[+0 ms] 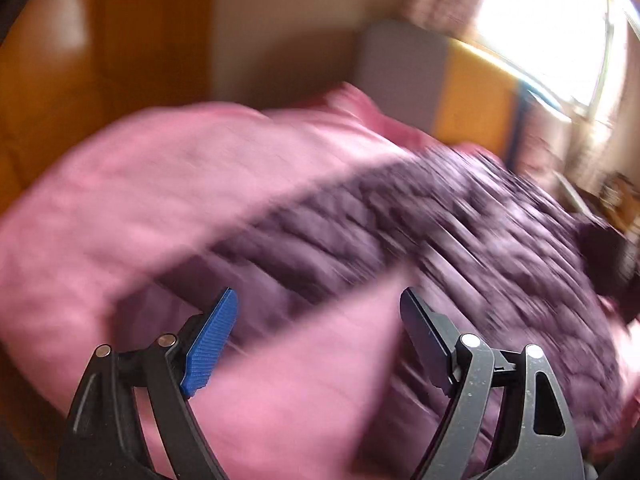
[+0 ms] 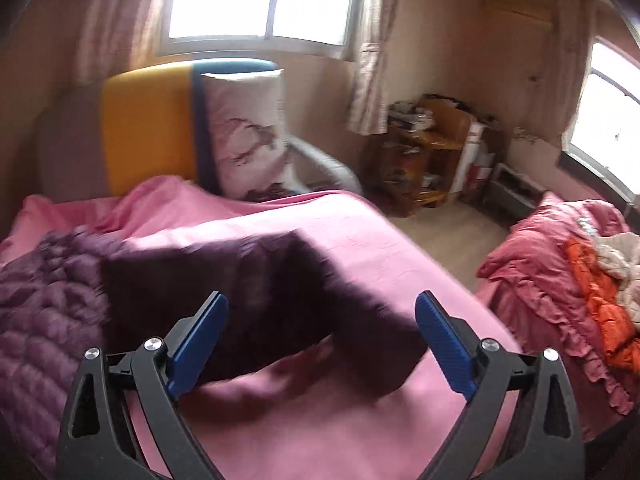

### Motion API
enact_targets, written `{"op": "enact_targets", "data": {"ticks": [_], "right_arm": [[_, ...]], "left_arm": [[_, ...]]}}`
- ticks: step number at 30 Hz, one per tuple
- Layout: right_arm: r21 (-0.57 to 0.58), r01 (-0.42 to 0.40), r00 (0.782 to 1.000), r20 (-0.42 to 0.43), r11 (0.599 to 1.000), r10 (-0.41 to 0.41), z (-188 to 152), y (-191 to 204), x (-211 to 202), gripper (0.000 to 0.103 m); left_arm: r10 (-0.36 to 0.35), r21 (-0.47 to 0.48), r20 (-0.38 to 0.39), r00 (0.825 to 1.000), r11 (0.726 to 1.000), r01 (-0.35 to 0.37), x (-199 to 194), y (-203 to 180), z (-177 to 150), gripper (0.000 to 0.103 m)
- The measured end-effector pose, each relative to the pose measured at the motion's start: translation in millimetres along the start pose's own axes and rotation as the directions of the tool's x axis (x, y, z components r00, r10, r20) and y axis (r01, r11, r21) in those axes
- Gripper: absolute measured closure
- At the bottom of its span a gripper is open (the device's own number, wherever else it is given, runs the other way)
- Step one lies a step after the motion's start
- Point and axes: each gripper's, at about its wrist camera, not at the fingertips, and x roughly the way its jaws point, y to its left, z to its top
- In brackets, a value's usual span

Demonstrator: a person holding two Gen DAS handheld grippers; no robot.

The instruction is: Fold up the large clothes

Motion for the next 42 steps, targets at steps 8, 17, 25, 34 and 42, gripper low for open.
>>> {"op": "enact_targets", "data": {"ticks": [8, 17, 25, 34, 42], "right_arm": [[-0.007, -0.558, 0.738, -0.462, 0.830, 0.492, -140, 114, -12, 0.024], [-0.148, -0.544, 0.781, -0.450, 0.826, 0.434, -142, 191, 29, 0.094], [-0.230, -0.531, 0.798, -0.459, 0.815, 0.390, -134, 186, 45, 0.094], [-0.211, -0.519, 0.787, -0.495, 0.828, 0.367, -163, 134, -11, 0.089], [-0.403, -0.402, 0.914, -0.227, 0.822, 0.335, -118, 167, -79, 0.027]], "left_arm": [[-0.218, -0.095, -0.197, 0.956, 0.975, 0.202, 56, -34, -53, 0.050], [-0.256, -0.138, -0.158, 0.954, 0.962, 0.236, 34, -56, -86, 0.093], [-0.288, -0.153, -0.192, 0.938, 0.953, 0.261, -3, -93, -132, 0.094], [-0.159, -0.225, -0.134, 0.978, 0.966, 0.126, 1, -65, -96, 0.058], [0.272, -0.484, -0.015, 0.962, 0.840, -0.245, -49, 80, -60, 0.021]]}}
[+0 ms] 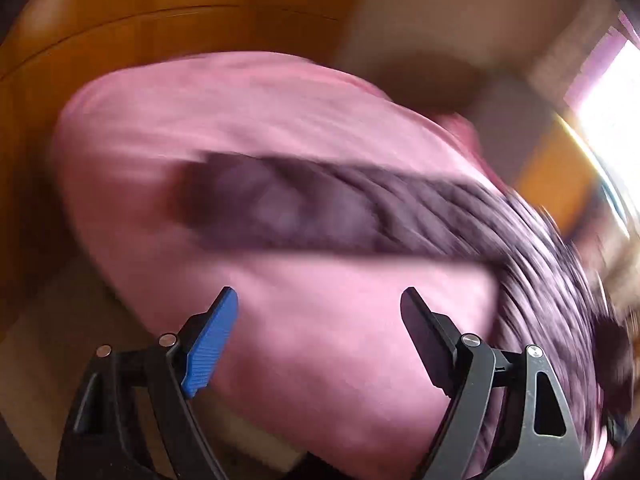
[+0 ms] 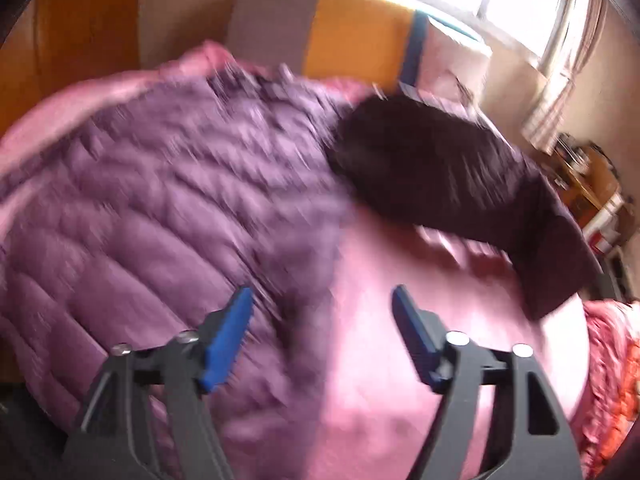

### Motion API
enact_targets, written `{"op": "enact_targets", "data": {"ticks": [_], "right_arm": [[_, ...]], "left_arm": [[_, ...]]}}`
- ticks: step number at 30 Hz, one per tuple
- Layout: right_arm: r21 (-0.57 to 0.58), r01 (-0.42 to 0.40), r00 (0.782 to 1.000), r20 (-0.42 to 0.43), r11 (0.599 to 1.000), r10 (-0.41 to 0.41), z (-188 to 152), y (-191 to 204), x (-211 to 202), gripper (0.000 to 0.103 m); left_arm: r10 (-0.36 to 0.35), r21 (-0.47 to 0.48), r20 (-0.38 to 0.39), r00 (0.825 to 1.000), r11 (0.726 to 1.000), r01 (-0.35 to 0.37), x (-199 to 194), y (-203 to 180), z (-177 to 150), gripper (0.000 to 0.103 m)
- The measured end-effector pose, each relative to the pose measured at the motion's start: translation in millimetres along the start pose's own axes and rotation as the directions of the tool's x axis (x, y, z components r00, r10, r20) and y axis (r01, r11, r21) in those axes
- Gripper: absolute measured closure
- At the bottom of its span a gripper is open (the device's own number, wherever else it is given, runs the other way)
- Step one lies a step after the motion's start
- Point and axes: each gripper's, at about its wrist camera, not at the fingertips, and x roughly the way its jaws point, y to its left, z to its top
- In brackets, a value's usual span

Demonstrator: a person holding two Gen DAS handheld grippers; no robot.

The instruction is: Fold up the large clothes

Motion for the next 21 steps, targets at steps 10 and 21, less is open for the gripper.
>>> {"op": "enact_targets", "data": {"ticks": [10, 21], "right_arm": [[-0.035, -0.282, 0.959, -0.009, 0.959, 0.282, 59, 129, 55, 0.023], [-0.087, -0.242, 0.970, -0.062, 0.966, 0.237, 33, 191, 104, 0.020]], "left_arm": [[0.020, -0.113, -0.124, 0.992, 0.993, -0.034, 99, 51, 71, 0.090], [0.379, 0.097, -0.013, 0.925, 0.922, -0.376, 141, 35, 119, 0.092]]}}
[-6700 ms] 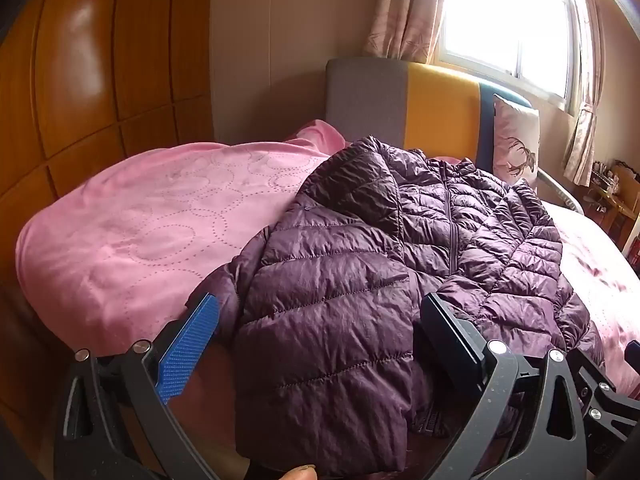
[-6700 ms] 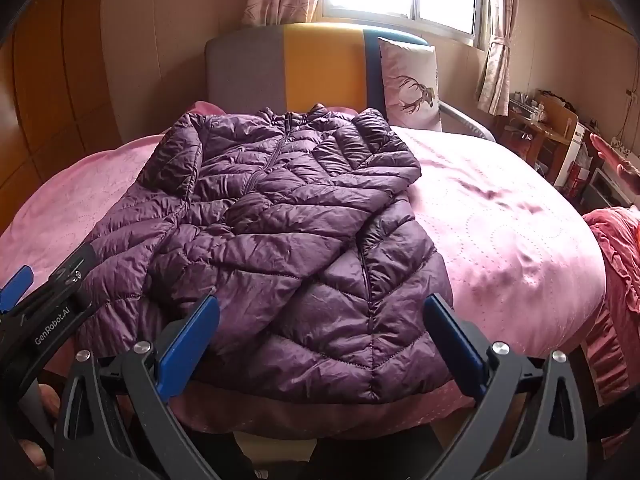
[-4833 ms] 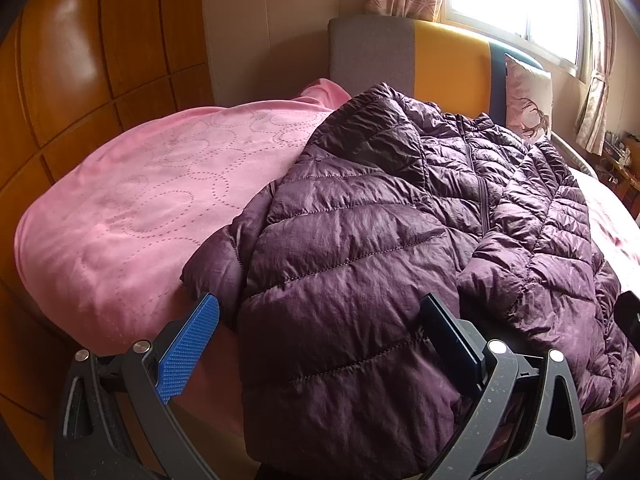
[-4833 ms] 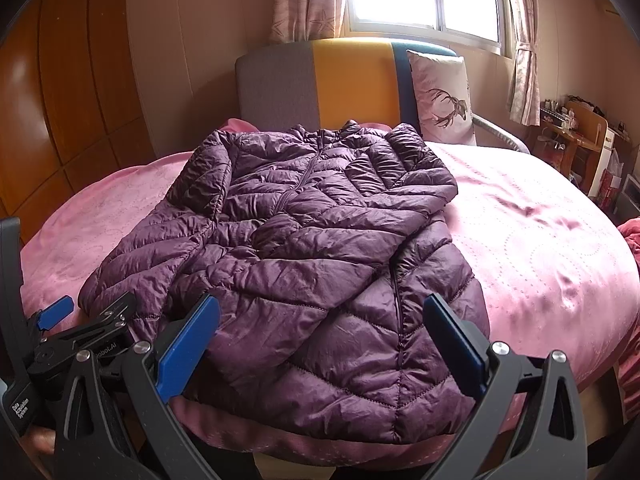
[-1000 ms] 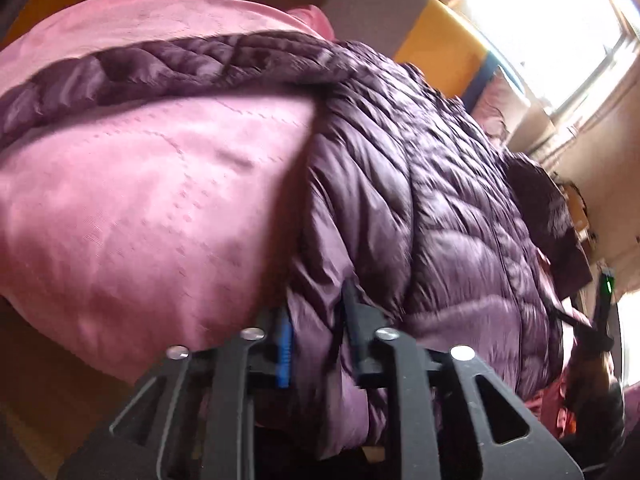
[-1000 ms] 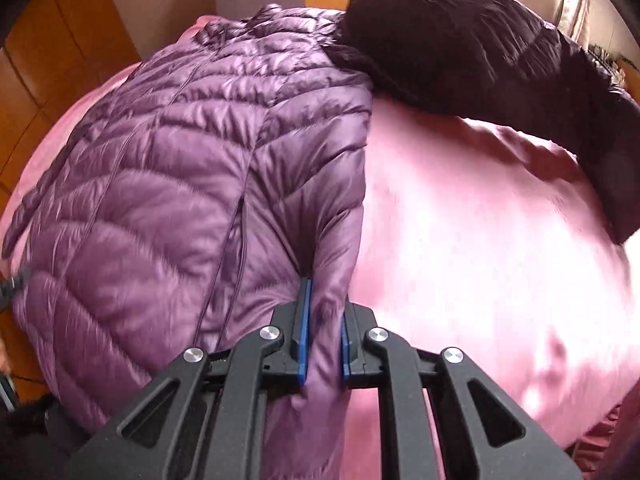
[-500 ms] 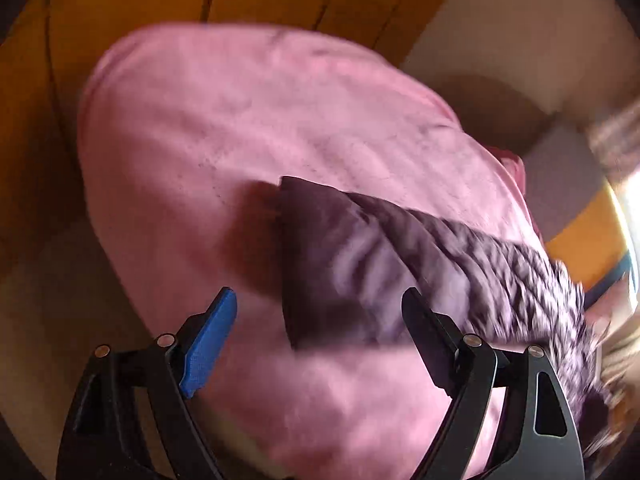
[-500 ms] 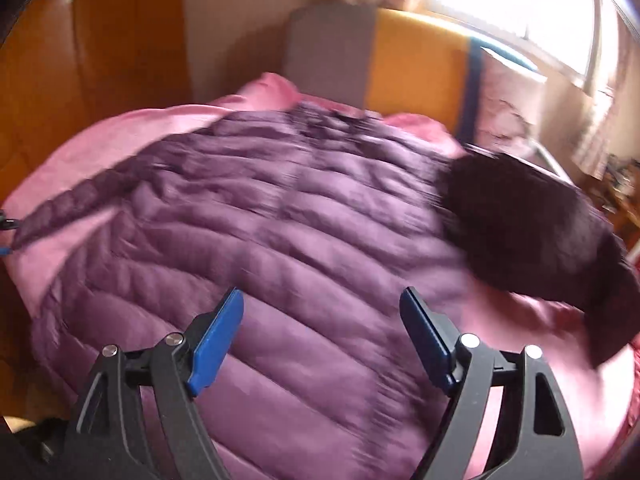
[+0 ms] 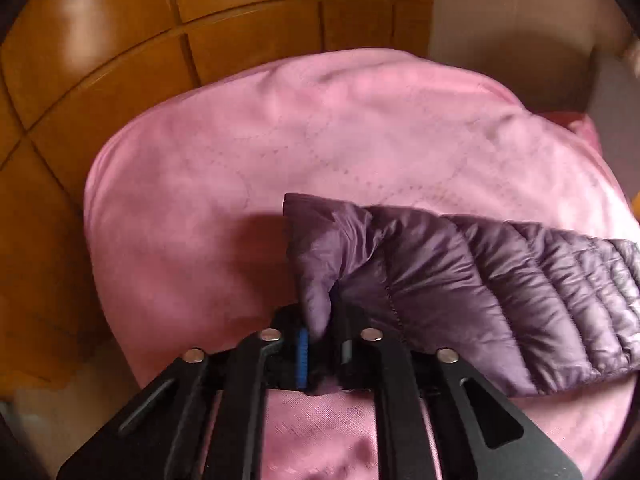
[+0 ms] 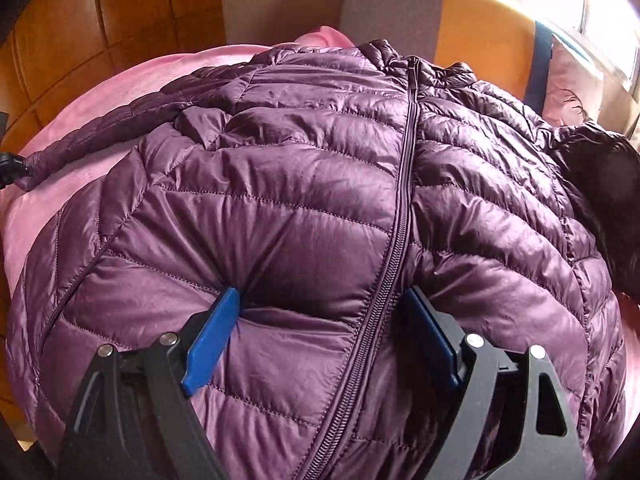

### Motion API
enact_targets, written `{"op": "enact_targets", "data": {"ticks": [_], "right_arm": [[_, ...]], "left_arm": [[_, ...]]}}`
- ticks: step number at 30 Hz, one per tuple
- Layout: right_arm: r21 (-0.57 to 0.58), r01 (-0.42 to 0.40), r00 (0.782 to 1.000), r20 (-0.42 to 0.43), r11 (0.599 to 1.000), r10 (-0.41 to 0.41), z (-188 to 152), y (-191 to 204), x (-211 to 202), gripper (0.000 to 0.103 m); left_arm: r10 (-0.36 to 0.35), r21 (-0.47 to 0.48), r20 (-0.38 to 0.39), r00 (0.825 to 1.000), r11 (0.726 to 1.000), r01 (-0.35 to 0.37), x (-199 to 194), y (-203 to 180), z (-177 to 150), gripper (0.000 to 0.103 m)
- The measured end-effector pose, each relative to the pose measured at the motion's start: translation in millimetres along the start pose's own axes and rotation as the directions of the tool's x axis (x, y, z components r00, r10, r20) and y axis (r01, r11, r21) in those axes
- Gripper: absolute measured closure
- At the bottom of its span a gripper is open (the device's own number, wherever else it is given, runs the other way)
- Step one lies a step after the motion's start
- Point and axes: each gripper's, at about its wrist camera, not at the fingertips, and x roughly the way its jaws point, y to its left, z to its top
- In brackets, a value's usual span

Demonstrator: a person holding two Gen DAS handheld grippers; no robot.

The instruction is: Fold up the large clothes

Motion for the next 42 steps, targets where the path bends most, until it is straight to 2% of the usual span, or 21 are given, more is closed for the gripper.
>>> {"op": "enact_targets", "data": {"ticks": [1, 2, 3, 5, 7, 9, 11, 13, 16, 19, 22, 24, 25, 27, 30, 31, 32, 33, 35, 39, 42], "right_arm": [[0.006, -0.005, 1.000, -0.001, 1.000, 0.005, 0, -1, 0, 0.020], [0.011, -0.011, 1.000, -0.001, 1.000, 0.011, 0, -3, 0, 0.020], [0.014, -0.015, 1.000, -0.001, 1.000, 0.015, 2, -2, 0, 0.019], [0.022, -0.028, 1.000, -0.004, 0.999, 0.028, 2, -4, -1, 0.019], [0.041, -0.057, 0.998, -0.021, 0.998, 0.058, 8, -12, -3, 0.019], [0.116, -0.135, 0.990, -0.017, 0.984, 0.138, 12, -27, -13, 0.024], [0.266, -0.202, 0.979, 0.045, 0.942, 0.198, 15, -64, -32, 0.026], [0.422, -0.224, 0.974, 0.135, 0.879, 0.183, 9, -118, -56, 0.029], [0.605, -0.190, 0.973, 0.221, 0.774, 0.066, -14, -200, -91, 0.037], [0.773, -0.043, 0.966, 0.195, 0.634, -0.172, -60, -285, -129, 0.035], [0.874, 0.131, 0.919, 0.071, 0.468, -0.389, -119, -353, -165, 0.020], [0.887, 0.235, 0.869, -0.010, 0.397, -0.494, -144, -380, -179, 0.017], [0.887, 0.259, 0.854, -0.026, 0.383, -0.519, -153, -395, -183, 0.016], [0.878, 0.269, 0.854, -0.027, 0.397, -0.520, -156, -417, -183, 0.015], [0.833, 0.290, 0.860, -0.011, 0.471, -0.511, -143, -441, -176, 0.015], [0.815, 0.295, 0.866, -0.008, 0.498, -0.501, -137, -447, -172, 0.022], [0.793, 0.298, 0.880, -0.012, 0.531, -0.475, -126, -454, -165, 0.032], [0.774, 0.296, 0.896, -0.022, 0.560, -0.443, -118, -458, -160, 0.061], [0.739, 0.292, 0.918, -0.038, 0.607, -0.396, -101, -462, -158, 0.094], [0.703, 0.339, 0.889, -0.021, 0.625, -0.458, -85, -477, -200, 0.098], [0.716, 0.407, 0.843, -0.055, 0.567, -0.536, -80, -509, -236, 0.100]], "left_arm": [[0.007, -0.022, 0.020, 1.000, 1.000, -0.007, -9, -2, 0, 0.091], [0.003, -0.046, 0.053, 0.999, 0.999, 0.000, -21, -2, -1, 0.078], [0.007, -0.078, 0.114, 0.994, 0.997, 0.001, -39, -3, -2, 0.051], [0.000, -0.121, 0.222, 0.975, 0.992, 0.028, -73, -4, -8, 0.021], [-0.118, -0.109, 0.292, 0.949, 0.982, 0.155, -108, -21, -15, 0.020], [-0.245, -0.054, 0.286, 0.926, 0.961, 0.271, -130, -45, -27, 0.020], [-0.398, 0.054, 0.254, 0.882, 0.916, 0.398, -153, -84, -49, 0.020], [-0.512, 0.187, 0.207, 0.833, 0.857, 0.480, -174, -130, -79, 0.020], [-0.610, 0.349, 0.099, 0.786, 0.761, 0.547, -191, -199, -122, 0.020], [-0.630, 0.477, 0.027, 0.776, 0.691, 0.544, -196, -253, -161, 0.020], [-0.624, 0.539, -0.006, 0.782, 0.656, 0.527, -198, -282, -190, 0.020], [-0.612, 0.569, -0.019, 0.791, 0.644, 0.511, -191, -296, -201, 0.020], [-0.604, 0.578, -0.029, 0.797, 0.640, 0.506, -187, -300, -204, 0.020], [-0.585, 0.593, -0.041, 0.810, 0.638, 0.491, -178, -305, -212, 0.020], [-0.554, 0.580, -0.091, 0.828, 0.646, 0.496, -160, -312, -218, 0.019], [-0.555, 0.572, -0.097, 0.826, 0.648, 0.502, -156, -312, -219, 0.018], [-0.555, 0.567, -0.102, 0.825, 0.649, 0.507, -155, -312, -219, 0.017], [-0.555, 0.563, -0.107, 0.825, 0.650, 0.511, -154, -312, -219, 0.017], [-0.558, 0.561, -0.106, 0.823, 0.650, 0.513, -154, -312, -220, 0.016], [-0.550, 0.559, -0.115, 0.827, 0.653, 0.511, -153, -314, -220, 0.014], [-0.546, 0.559, -0.119, 0.829, 0.653, 0.510, -152, -316, -221, 0.013]]}}
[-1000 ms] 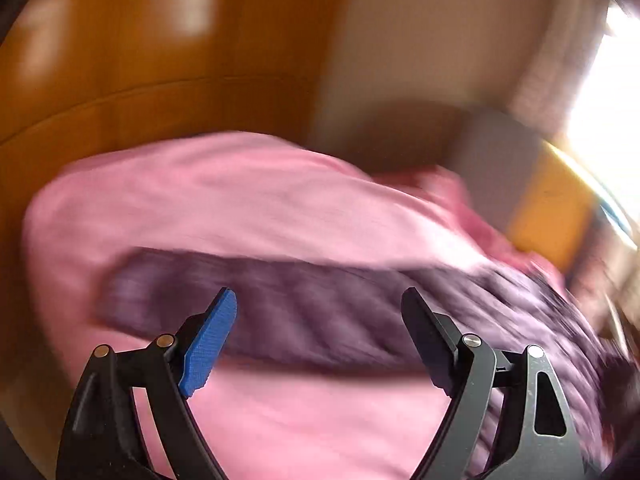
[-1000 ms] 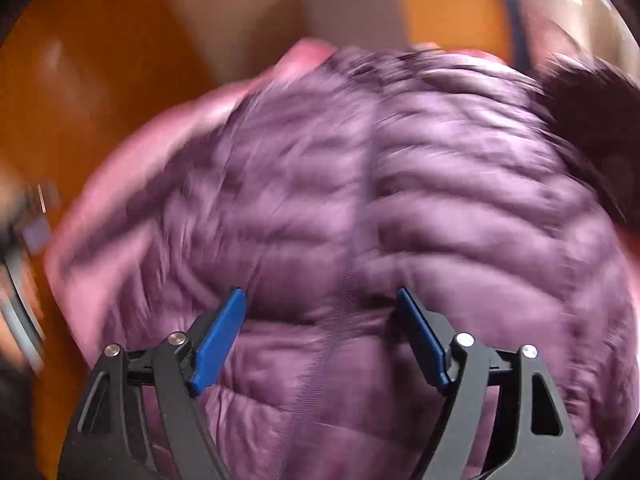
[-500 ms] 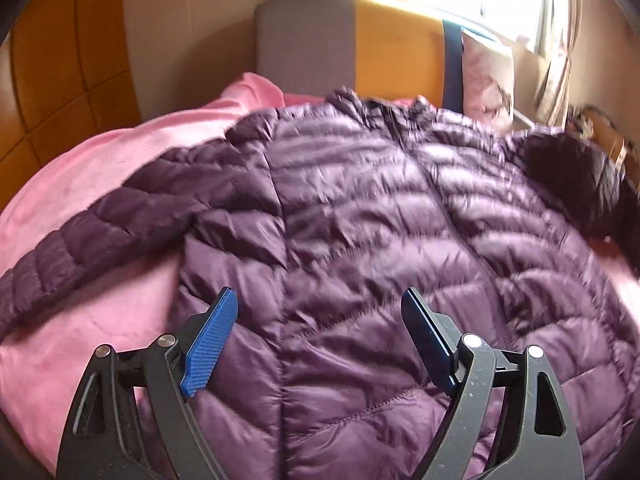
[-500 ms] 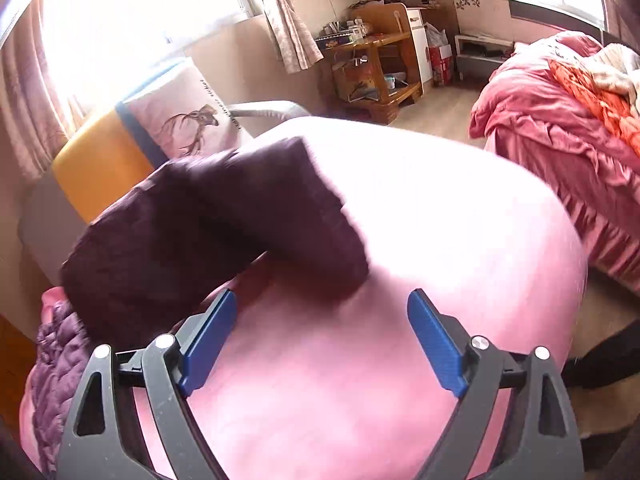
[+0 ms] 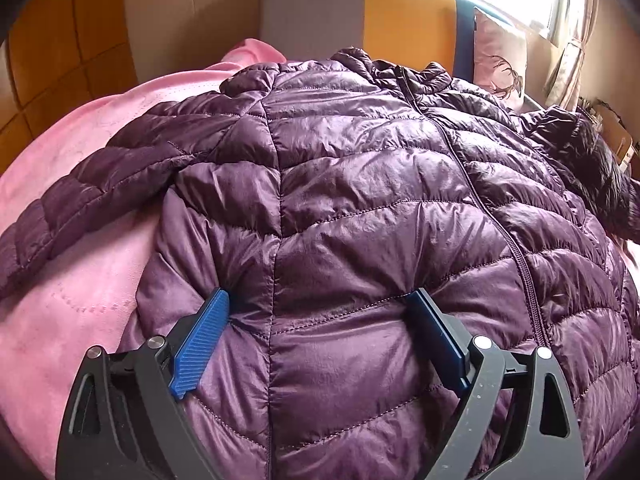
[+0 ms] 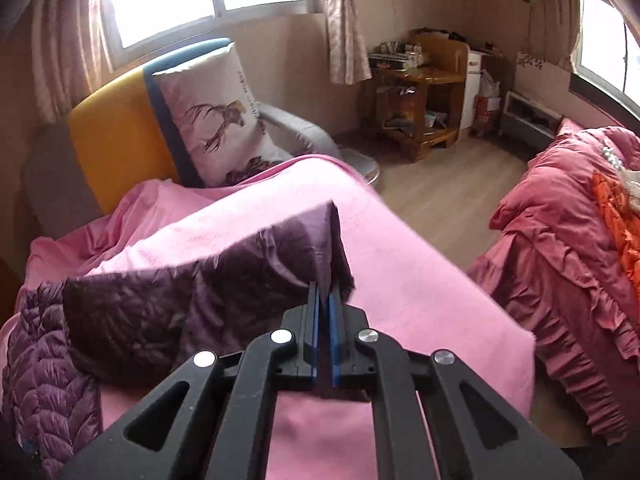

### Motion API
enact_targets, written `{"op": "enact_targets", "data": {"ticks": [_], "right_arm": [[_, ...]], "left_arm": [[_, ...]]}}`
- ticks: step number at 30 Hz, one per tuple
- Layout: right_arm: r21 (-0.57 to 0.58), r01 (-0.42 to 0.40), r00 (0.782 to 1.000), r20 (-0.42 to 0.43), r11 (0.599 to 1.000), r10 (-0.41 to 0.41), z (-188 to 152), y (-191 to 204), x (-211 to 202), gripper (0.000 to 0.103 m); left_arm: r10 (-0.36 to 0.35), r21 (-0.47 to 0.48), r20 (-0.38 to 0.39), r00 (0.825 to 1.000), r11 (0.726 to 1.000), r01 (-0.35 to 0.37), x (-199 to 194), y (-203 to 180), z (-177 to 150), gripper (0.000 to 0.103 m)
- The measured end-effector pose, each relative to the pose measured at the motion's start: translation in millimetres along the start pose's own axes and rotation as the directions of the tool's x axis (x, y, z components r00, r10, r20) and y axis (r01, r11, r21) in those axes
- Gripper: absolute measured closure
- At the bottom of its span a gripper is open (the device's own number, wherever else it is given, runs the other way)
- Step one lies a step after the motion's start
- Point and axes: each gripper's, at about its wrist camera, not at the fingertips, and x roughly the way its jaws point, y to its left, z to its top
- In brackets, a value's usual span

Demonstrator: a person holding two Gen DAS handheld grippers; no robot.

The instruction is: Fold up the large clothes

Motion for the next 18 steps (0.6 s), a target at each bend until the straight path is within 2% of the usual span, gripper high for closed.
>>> {"op": "enact_targets", "data": {"ticks": [2, 3, 5, 6, 7, 9, 11, 13, 14, 15, 16, 18], "right_arm": [[0.011, 0.096, 0.995, -0.002, 0.995, -0.096, 20, -19, 9, 0.103], [0.010, 0.175, 0.984, -0.018, 0.985, -0.175, 27, -28, 20, 0.103], [0.005, 0.331, 0.939, -0.102, 0.944, -0.329, 21, -49, 46, 0.103], [0.038, 0.345, 0.930, -0.149, 0.938, -0.336, 14, -62, 58, 0.103], [0.073, 0.336, 0.931, -0.177, 0.939, -0.319, 9, -71, 66, 0.103], [0.091, 0.323, 0.938, -0.160, 0.942, -0.306, -6, -68, 68, 0.103], [0.088, 0.239, 0.967, -0.116, 0.967, -0.228, -14, -47, 59, 0.095], [0.036, 0.105, 0.993, -0.060, 0.994, -0.102, -21, 1, 42, 0.077], [0.000, 0.045, 0.998, -0.036, 0.999, -0.045, -23, 27, 34, 0.062], [-0.047, -0.023, 0.999, -0.023, 0.999, 0.022, -25, 59, 28, 0.054], [-0.095, -0.094, 0.996, -0.021, 0.991, 0.092, -27, 92, 21, 0.054], [-0.166, -0.240, 0.971, -0.037, 0.957, 0.237, -39, 161, 10, 0.050]], "left_arm": [[0.000, 0.000, -0.004, 1.000, 1.000, 0.000, 1, 0, 0, 0.012], [0.001, -0.001, -0.004, 1.000, 1.000, -0.001, 2, 0, 1, 0.012], [0.002, -0.001, -0.006, 1.000, 1.000, -0.002, 3, 0, 1, 0.012], [0.002, -0.003, -0.006, 1.000, 1.000, -0.002, 3, 1, 1, 0.012], [0.001, -0.003, -0.006, 1.000, 1.000, -0.001, 3, 1, 1, 0.012], [0.002, -0.006, -0.008, 1.000, 1.000, -0.002, 3, 1, 1, 0.012], [0.003, -0.005, -0.011, 1.000, 1.000, -0.003, 4, 1, 1, 0.011], [0.002, -0.007, -0.013, 1.000, 1.000, -0.002, 6, 0, 1, 0.010], [0.003, -0.007, -0.014, 1.000, 1.000, -0.003, 6, 0, 1, 0.009], [0.004, -0.006, -0.015, 1.000, 1.000, -0.005, 7, 0, 1, 0.009], [0.007, -0.006, -0.014, 1.000, 1.000, -0.007, 7, -1, 1, 0.009], [0.008, -0.005, -0.012, 1.000, 1.000, -0.008, 7, -1, 1, 0.009]]}}
